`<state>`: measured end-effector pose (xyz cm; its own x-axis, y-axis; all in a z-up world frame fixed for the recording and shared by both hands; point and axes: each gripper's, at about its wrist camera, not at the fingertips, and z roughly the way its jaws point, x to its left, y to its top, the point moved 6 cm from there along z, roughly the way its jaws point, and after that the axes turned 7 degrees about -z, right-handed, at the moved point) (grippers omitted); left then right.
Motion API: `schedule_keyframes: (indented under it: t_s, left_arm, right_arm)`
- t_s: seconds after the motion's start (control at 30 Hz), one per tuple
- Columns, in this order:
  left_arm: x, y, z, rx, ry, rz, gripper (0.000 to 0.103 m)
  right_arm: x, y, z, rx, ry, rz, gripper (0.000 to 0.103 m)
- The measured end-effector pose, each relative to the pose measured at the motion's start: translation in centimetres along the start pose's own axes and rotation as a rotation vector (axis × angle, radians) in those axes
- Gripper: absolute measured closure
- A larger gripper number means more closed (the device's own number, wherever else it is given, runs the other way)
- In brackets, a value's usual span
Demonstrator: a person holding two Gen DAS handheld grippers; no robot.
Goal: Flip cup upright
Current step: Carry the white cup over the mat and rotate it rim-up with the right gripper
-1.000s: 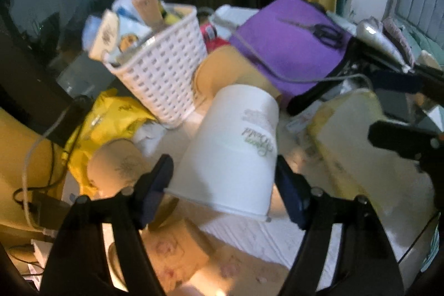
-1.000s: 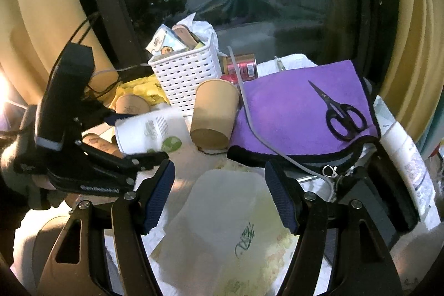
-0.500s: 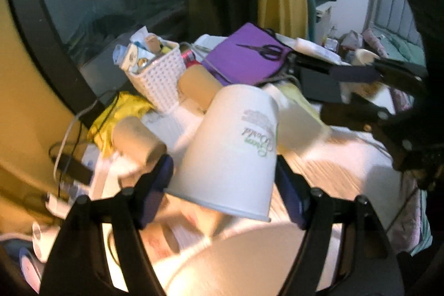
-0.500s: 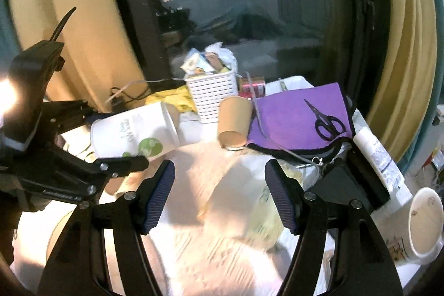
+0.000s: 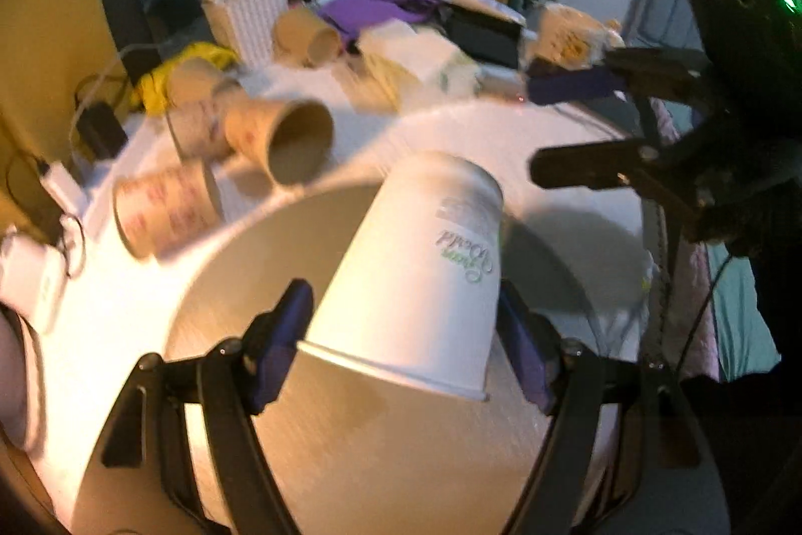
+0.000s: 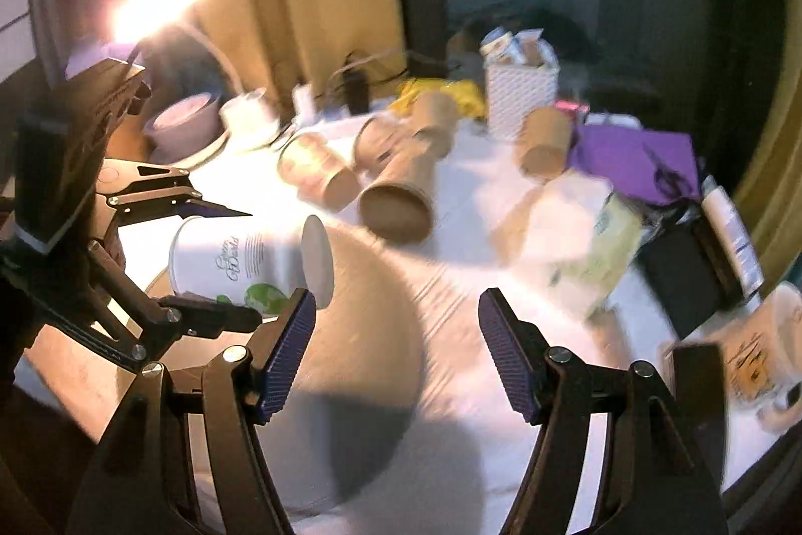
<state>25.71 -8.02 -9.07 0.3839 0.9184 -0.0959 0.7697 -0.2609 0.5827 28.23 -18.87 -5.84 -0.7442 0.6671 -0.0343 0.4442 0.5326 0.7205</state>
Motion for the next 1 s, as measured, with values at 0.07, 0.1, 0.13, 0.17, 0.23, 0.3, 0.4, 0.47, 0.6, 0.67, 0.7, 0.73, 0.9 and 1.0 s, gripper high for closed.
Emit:
schedule_keyframes:
  t_s: [0.07, 0.1, 0.13, 0.17, 0.23, 0.3, 0.4, 0.47, 0.6, 0.67, 0.7, 0.73, 0.9, 1.0]
  left_arm:
    - [-0.4, -1.4, 0.2, 0.012, -0.008, 0.013, 0.029]
    - [-0.7, -2.1, 0.2, 0.017, -0.014, 0.021, 0.029]
    - [-0.9, -2.7, 0.2, 0.020, -0.019, 0.026, 0.029]
    - [-1.0, -3.3, 0.2, 0.021, -0.028, 0.030, 0.029]
    - [-1.1, -4.2, 0.3, 0.021, -0.042, 0.031, 0.029]
    - [-1.2, -4.8, 0.3, 0.020, -0.058, 0.034, 0.029]
    - [-1.0, -5.4, 0.4, 0.021, -0.080, 0.028, 0.029]
    - [-0.9, -5.6, 0.4, 0.018, -0.109, 0.017, 0.029]
    - [-1.1, -5.9, 0.1, 0.008, -0.119, 0.023, 0.027]
    - [-1.0, -6.0, 0.1, 0.009, -0.103, 0.024, 0.026]
    - [-0.9, -6.1, 0.0, 0.009, -0.101, 0.023, 0.026]
    - [-0.9, -6.2, 0.0, 0.012, -0.104, 0.019, 0.025]
    - [-0.3, -7.0, -0.6, 0.014, -0.111, -0.029, 0.015]
    - [0.4, -7.5, -1.4, 0.004, -0.098, -0.064, 0.015]
  right_arm:
    - [1.0, -1.0, 0.6, 0.024, 0.006, 0.002, 0.032]
    - [1.2, -1.3, 0.8, 0.031, 0.003, 0.003, 0.032]
    - [1.4, -1.7, 1.2, 0.043, -0.004, 0.004, 0.032]
    - [1.5, -2.3, 1.7, 0.063, -0.021, 0.008, 0.032]
    - [1.5, -3.0, 2.2, 0.084, -0.035, 0.012, 0.032]
    - [1.9, -3.8, 2.9, 0.104, -0.032, 0.024, 0.032]
    - [2.6, -4.4, 3.4, 0.123, -0.020, 0.024, 0.032]
    - [3.2, -4.6, 3.7, 0.132, -0.004, 0.024, 0.032]
    - [4.6, -4.8, 3.7, 0.141, 0.017, 0.000, 0.032]
    - [5.1, -5.0, 3.7, 0.151, 0.016, -0.017, 0.032]
    - [5.1, -5.1, 3.7, 0.157, 0.015, -0.023, 0.032]
    - [5.3, -5.3, 3.7, 0.163, 0.016, -0.031, 0.032]
    - [6.5, -5.8, 3.4, 0.191, 0.029, -0.076, 0.032]
    - [7.3, -5.9, 3.3, 0.204, 0.042, -0.100, 0.032]
